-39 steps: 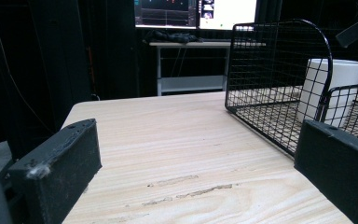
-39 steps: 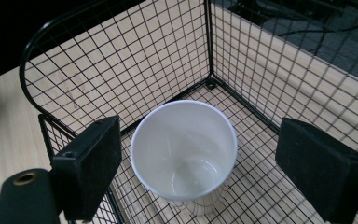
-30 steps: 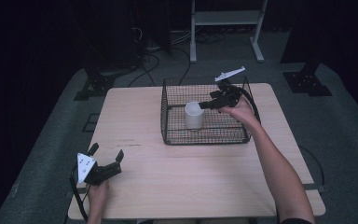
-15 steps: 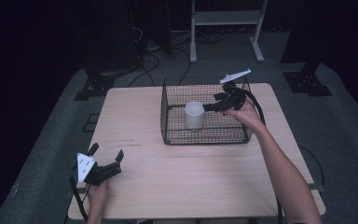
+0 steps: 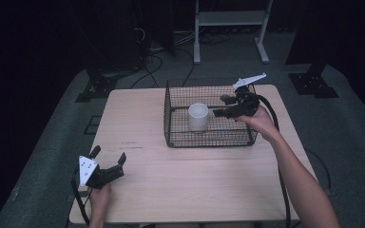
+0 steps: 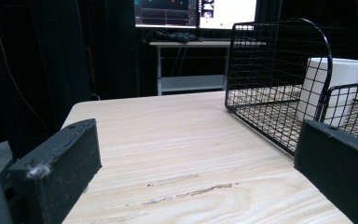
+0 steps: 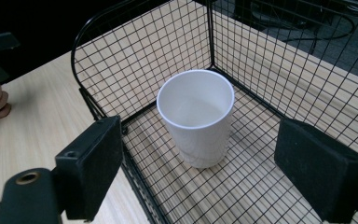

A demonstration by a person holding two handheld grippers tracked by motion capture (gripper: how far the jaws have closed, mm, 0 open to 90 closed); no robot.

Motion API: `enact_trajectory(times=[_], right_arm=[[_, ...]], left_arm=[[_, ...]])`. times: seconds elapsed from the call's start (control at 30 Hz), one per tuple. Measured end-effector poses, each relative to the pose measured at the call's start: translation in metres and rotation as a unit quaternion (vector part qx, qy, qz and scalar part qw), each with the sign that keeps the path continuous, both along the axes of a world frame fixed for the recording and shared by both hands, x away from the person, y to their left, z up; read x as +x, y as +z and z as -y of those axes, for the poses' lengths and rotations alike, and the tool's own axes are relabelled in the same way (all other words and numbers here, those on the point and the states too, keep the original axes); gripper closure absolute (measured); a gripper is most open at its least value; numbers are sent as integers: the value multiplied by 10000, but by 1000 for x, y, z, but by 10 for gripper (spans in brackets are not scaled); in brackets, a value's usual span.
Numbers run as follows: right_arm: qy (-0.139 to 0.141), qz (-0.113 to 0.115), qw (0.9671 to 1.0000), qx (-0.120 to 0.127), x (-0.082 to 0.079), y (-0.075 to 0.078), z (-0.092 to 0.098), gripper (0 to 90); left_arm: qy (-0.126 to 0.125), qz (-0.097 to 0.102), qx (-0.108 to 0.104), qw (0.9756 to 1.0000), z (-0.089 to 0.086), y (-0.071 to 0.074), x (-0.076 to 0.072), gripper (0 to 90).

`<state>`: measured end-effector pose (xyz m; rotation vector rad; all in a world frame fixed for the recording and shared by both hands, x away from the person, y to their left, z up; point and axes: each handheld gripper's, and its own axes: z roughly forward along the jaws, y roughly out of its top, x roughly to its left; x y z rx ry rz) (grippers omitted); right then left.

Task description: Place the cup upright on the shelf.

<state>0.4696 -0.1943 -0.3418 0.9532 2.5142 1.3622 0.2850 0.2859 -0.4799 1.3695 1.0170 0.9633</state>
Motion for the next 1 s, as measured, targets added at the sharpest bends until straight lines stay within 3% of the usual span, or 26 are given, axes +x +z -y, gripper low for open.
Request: enact_trajectory(times=[0.73,1.0], right_arm=[[285,174,9994,51,-35,7,17,145],[350,191,9992,59,-47,0,23,146]], left_arm=[[4,-9,32,10000,1,0,0,0],[2,-9,32,10000,1,0,0,0]])
